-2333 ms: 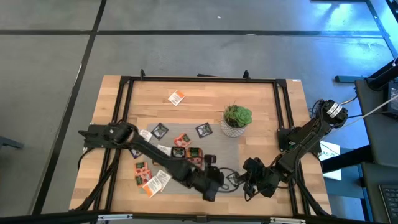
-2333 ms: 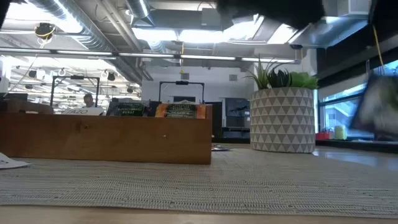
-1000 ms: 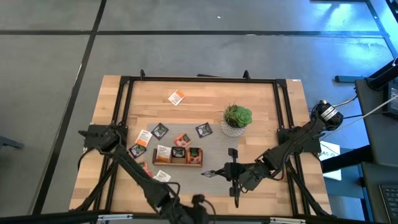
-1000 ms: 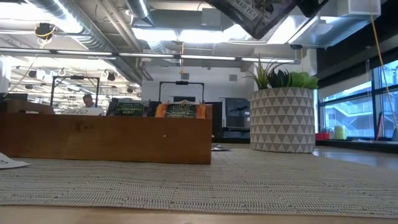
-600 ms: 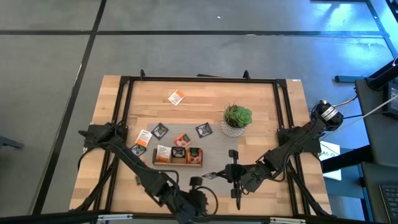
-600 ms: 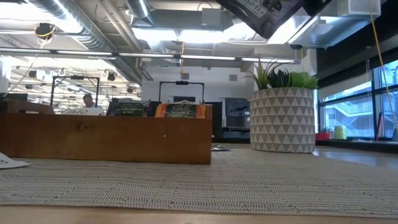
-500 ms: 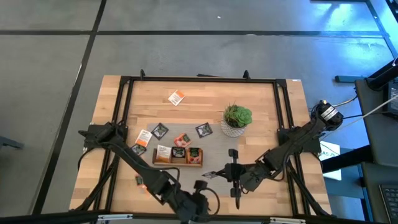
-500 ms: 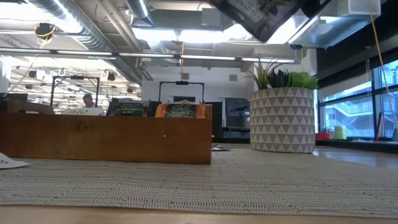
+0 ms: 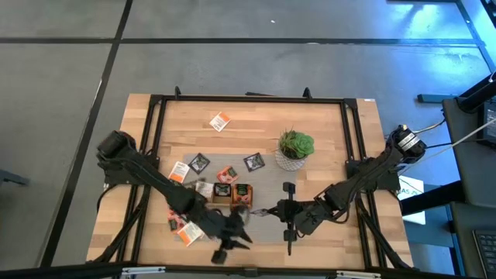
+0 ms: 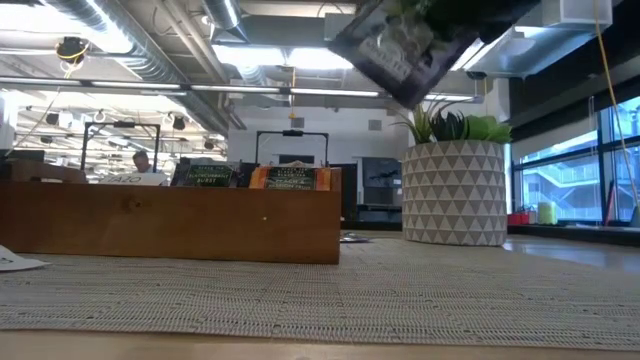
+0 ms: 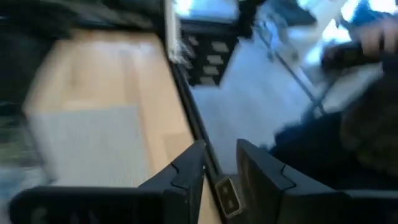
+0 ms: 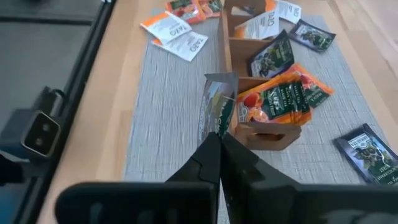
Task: Pick & Place Tea
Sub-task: Put the violet tea bag into the middle section of the wooden organizer
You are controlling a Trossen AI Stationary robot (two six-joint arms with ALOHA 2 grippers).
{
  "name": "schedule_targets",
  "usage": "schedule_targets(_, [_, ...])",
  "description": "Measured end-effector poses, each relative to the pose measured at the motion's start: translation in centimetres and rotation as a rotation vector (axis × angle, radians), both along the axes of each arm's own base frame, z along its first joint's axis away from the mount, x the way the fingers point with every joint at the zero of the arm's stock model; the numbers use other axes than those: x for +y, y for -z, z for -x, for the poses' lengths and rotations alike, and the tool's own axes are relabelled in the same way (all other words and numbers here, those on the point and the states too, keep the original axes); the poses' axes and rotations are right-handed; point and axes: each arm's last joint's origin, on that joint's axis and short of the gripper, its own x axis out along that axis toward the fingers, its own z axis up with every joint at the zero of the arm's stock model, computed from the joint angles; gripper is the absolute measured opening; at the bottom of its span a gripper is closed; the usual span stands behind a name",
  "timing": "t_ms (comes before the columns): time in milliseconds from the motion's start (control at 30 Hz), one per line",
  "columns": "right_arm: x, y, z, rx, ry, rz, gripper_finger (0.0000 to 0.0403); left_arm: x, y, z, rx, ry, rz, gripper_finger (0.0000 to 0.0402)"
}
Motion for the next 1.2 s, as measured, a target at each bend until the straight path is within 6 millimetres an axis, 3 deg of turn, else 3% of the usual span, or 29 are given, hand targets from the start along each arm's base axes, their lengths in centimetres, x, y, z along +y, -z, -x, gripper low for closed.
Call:
schedule_targets(200, [0.1, 1.1, -0.6, 0.030, -0.035, 0.020, 0.0009, 2.7, 0.7, 2.1, -0.005, -0.278, 0.062, 0.0088])
schedule_targets(433, [0.3, 0.8, -1.4, -0.017, -0.095, -0.025, 0.0009, 3.1, 0.6, 2.3, -0.013, -0.330, 0.078, 0.0088])
schedule_targets(567, [0.6, 0.5, -1.7, -0.050, -0.123, -0.064, 0.0009, 3.5, 0.6, 2.1, 0.030, -0.389, 0.211, 0.0088])
schedule_targets(700, [1.1, 1.2, -2.3, -0.065, -0.169, -0.073, 0.0009, 4.5, 0.7, 1.4, 0.104, -0.369, 0.338, 0.0088])
schedule_targets(900, [0.9, 2.0, -3.1, -0.075, -0.164, -0.081, 0.0009, 5.6, 0.9, 0.8, 0.149, -0.329, 0.370, 0.0088])
schedule_targets(1200, [0.1, 2.0, -3.6, -0.070, -0.060, -0.198, 0.0009, 5.8, 1.0, 0.7, 0.106, -0.283, 0.249, 0.0088])
